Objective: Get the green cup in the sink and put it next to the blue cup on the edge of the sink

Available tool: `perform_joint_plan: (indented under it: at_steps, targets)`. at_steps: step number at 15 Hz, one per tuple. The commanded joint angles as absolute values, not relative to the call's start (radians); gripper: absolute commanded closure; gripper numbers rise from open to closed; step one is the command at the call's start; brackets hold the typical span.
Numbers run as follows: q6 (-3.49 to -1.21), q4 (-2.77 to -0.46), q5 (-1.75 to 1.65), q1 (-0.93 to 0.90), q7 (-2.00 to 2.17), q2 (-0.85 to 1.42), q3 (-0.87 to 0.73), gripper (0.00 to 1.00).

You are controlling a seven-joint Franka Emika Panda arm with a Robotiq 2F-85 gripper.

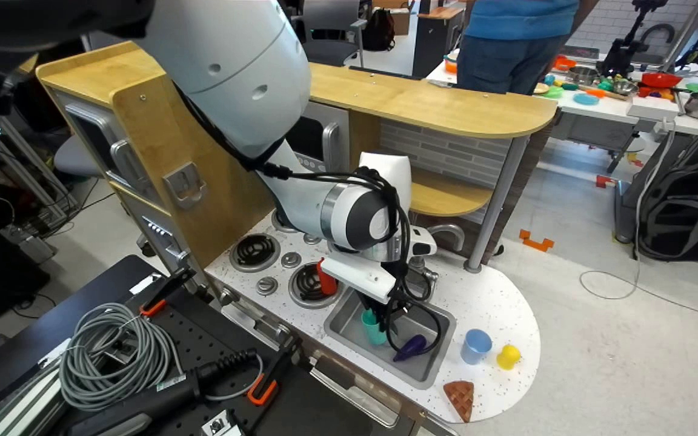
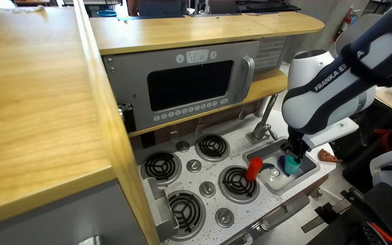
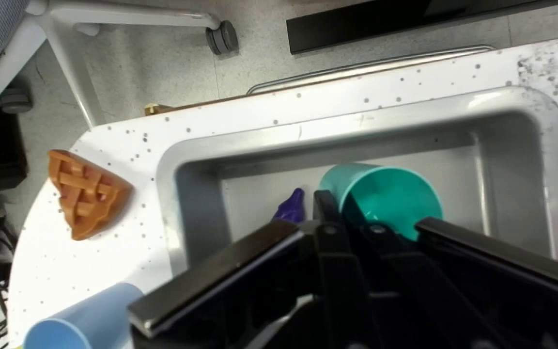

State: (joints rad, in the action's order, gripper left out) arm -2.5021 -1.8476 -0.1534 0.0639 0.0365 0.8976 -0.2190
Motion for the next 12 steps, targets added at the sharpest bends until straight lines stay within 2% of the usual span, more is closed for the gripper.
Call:
perform_joint_plan:
  at_steps: [1, 6, 12]
  targets:
    - [-2.405, -1.926, -0.073, 0.156, 0.003, 0.737, -0.174, 0.99]
    - [-2.292, -1.904, 0.059, 0.232, 0.042, 0.673, -0.165, 0.99]
    - [-2.32, -1.897, 0.198, 0.274, 0.157, 0.679, -0.18, 0.99]
